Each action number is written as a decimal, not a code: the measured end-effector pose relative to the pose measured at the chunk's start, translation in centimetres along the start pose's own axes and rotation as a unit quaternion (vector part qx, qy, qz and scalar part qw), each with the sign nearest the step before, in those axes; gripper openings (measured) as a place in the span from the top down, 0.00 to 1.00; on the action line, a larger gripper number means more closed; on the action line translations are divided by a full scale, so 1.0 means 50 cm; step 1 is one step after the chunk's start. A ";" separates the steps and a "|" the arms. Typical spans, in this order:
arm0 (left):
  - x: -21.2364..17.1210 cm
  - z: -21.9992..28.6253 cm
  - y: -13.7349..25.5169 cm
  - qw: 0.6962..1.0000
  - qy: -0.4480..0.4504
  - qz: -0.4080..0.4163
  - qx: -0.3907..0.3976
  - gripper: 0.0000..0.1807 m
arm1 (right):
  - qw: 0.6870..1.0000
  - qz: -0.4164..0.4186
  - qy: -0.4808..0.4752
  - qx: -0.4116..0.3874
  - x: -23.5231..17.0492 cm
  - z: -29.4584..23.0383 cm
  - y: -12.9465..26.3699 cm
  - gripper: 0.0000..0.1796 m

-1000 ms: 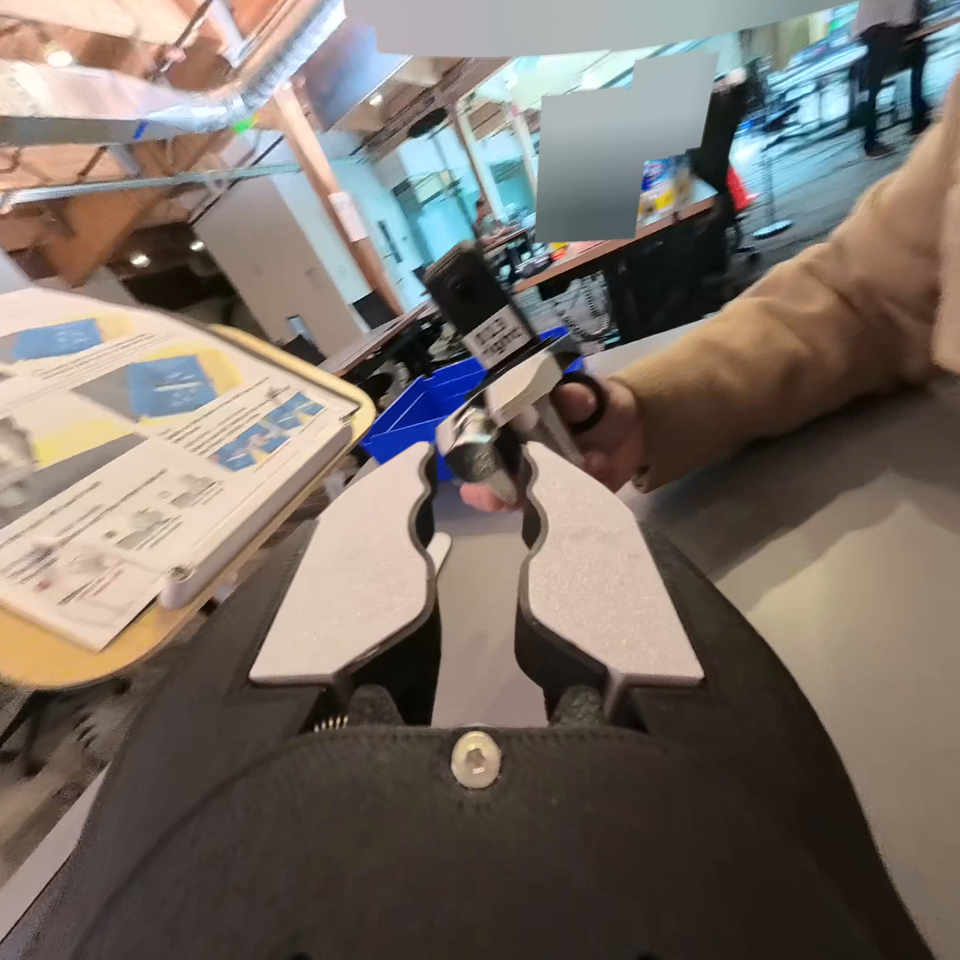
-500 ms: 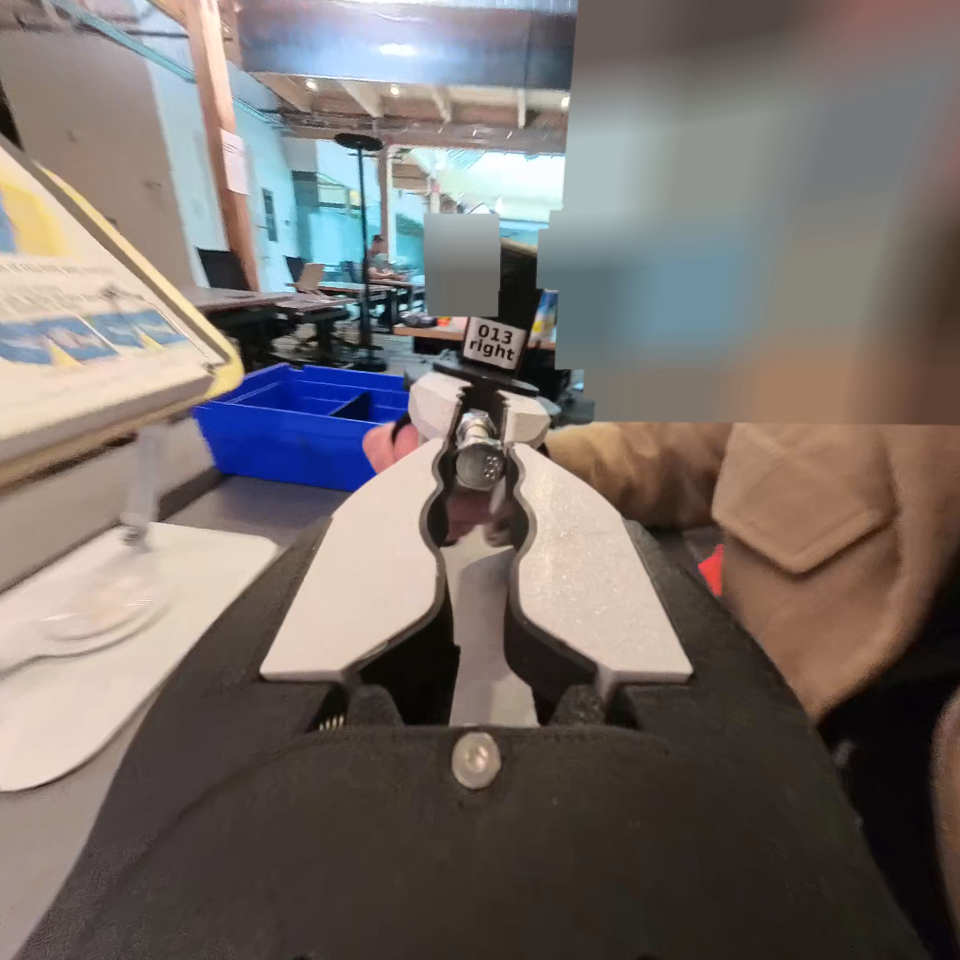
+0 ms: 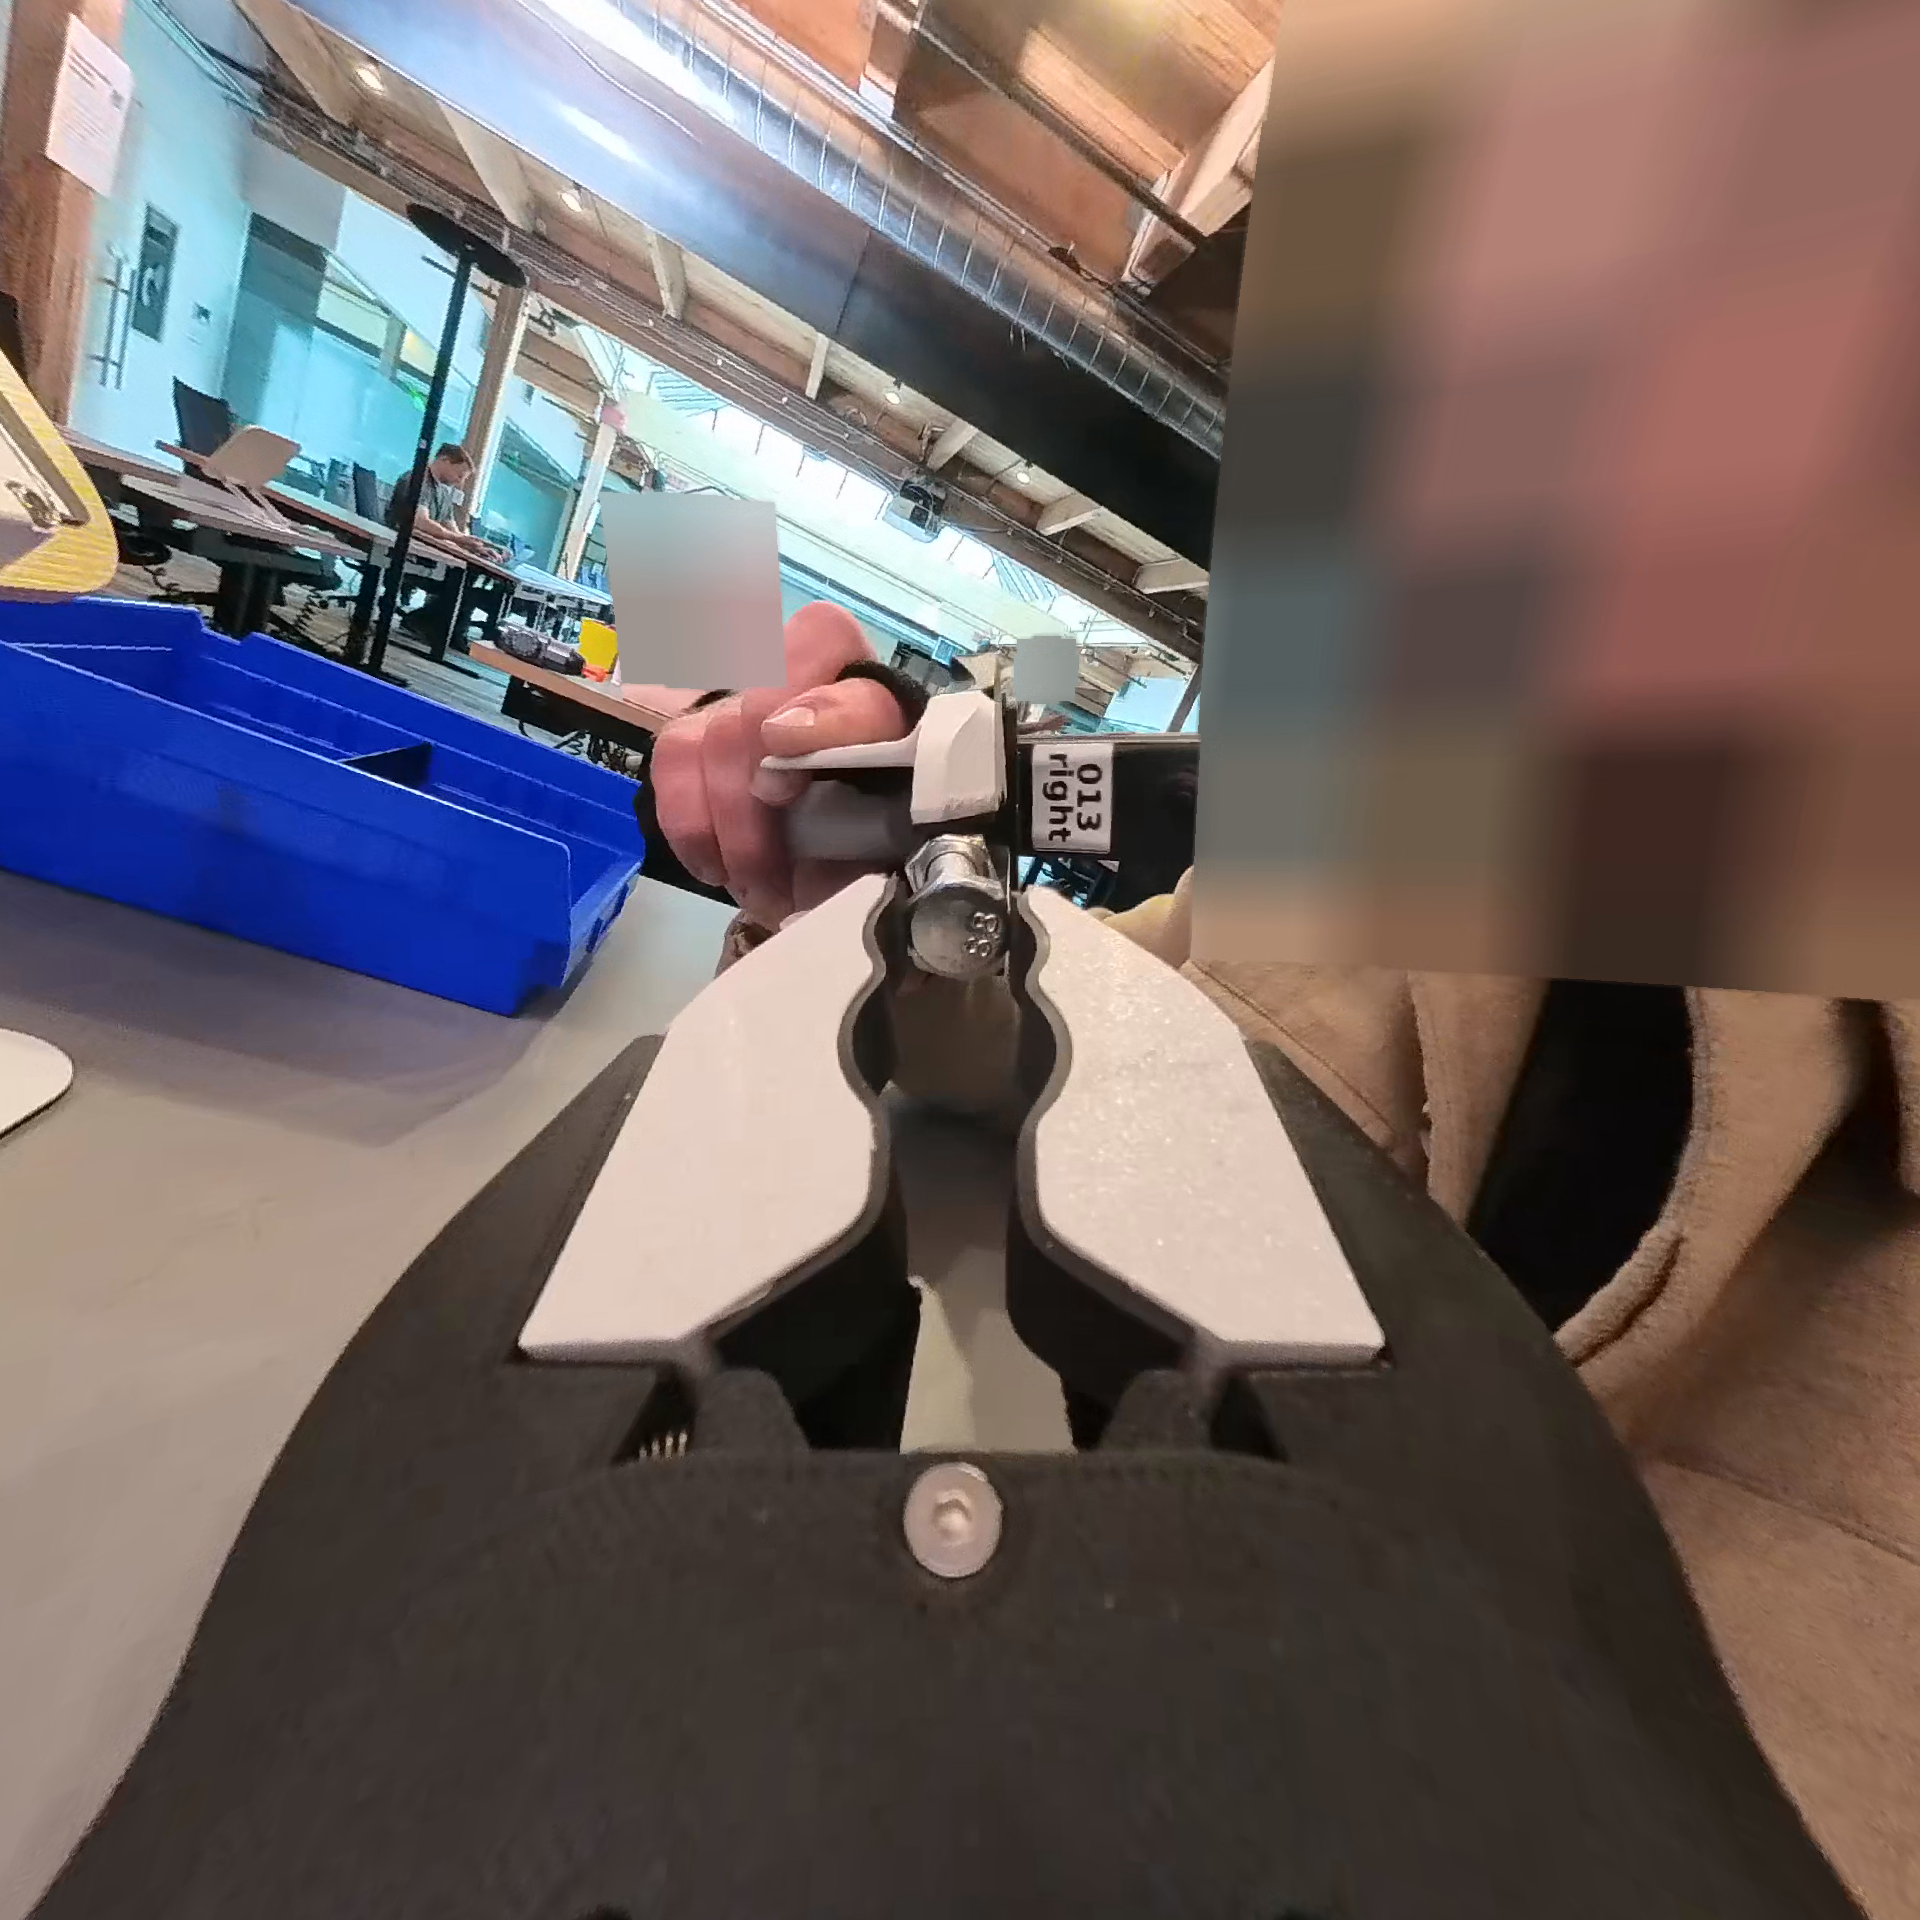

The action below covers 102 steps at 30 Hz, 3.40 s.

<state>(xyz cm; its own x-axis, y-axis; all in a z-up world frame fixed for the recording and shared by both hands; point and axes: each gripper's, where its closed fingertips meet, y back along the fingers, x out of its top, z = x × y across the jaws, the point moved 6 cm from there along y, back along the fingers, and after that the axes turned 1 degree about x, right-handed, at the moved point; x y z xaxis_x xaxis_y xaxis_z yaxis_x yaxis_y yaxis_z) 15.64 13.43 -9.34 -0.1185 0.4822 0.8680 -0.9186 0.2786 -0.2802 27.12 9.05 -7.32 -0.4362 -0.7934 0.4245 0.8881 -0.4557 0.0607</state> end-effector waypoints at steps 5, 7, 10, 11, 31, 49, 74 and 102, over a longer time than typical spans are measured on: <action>0.001 0.000 0.001 1.000 0.008 0.008 -0.013 0.90 | 1.000 0.006 -0.017 0.000 0.005 0.002 -0.002 0.90; 0.002 0.003 0.001 1.000 -0.013 0.013 -0.011 0.90 | 0.998 0.021 -0.051 0.003 0.003 0.004 -0.002 0.90; 0.008 0.010 0.001 0.999 -0.039 0.013 -0.009 0.88 | 0.994 0.037 -0.098 0.006 -0.004 0.006 -0.004 0.90; 0.009 0.011 0.001 0.999 -0.046 0.012 -0.003 0.87 | 0.992 0.043 -0.117 0.008 -0.005 0.007 -0.004 0.90; 0.014 0.035 0.000 0.913 -0.356 -0.095 0.177 0.81 | 0.809 0.207 -0.540 0.106 -0.071 0.001 -0.020 0.90; 0.006 0.007 0.000 0.996 -0.059 -0.008 0.063 0.91 | 0.976 0.067 -0.207 -0.003 -0.018 0.006 -0.006 0.90; -0.005 0.005 -0.010 0.999 -0.026 0.026 -0.016 0.84 | 0.992 0.045 -0.119 -0.002 -0.004 -0.009 -0.002 0.90; 0.011 0.037 0.002 0.930 -0.316 -0.089 0.164 0.92 | 0.771 0.217 -0.587 0.119 -0.075 -0.017 -0.020 0.90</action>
<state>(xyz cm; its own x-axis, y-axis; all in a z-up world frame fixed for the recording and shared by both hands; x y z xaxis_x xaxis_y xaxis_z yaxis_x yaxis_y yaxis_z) 14.76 12.18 -8.13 -0.0572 -0.1616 0.9852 -0.9982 -0.0108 -0.0597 27.74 12.14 -9.75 0.2174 0.1264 0.9679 0.9758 -0.0524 -0.2123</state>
